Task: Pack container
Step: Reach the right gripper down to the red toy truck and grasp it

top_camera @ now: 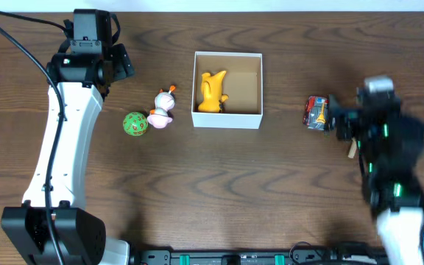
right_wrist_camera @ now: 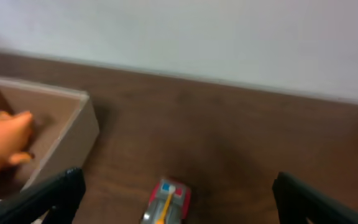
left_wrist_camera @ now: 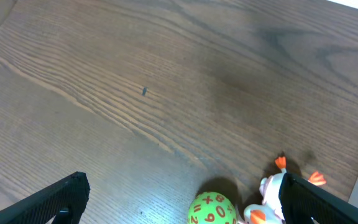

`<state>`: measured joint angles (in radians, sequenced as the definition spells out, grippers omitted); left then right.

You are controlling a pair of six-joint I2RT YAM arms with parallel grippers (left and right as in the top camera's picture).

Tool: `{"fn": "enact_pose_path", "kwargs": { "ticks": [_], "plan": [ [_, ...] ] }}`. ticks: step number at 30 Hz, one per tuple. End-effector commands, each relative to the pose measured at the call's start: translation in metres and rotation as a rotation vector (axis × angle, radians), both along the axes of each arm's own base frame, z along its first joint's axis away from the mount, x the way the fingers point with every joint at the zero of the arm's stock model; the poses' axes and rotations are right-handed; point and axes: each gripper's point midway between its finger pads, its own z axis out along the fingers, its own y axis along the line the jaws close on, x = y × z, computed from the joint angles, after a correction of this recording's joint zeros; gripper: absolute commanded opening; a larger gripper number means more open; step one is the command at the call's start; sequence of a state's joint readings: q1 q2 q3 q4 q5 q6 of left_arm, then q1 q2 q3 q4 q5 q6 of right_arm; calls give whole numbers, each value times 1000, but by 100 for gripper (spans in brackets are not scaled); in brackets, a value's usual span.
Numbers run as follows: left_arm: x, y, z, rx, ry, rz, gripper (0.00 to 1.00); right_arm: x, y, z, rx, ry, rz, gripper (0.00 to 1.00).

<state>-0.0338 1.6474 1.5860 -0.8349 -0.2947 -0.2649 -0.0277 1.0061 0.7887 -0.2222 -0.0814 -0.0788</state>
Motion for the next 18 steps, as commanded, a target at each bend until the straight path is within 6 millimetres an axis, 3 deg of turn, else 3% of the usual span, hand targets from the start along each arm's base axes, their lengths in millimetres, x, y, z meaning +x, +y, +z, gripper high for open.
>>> {"fn": "enact_pose_path", "kwargs": {
  "ticks": [1,8,12,18],
  "plan": [
    [0,3,0,9,2,8,98,31,4,-12,18,149,12,99],
    [0,3,0,9,2,9,98,62,8,-58,41,323,28,99],
    [0,3,0,9,2,8,98,57,13,-80,73,403,40,99],
    [0,3,0,9,2,8,98,62,5,-97,74,438,-20,99]
  ]
}}
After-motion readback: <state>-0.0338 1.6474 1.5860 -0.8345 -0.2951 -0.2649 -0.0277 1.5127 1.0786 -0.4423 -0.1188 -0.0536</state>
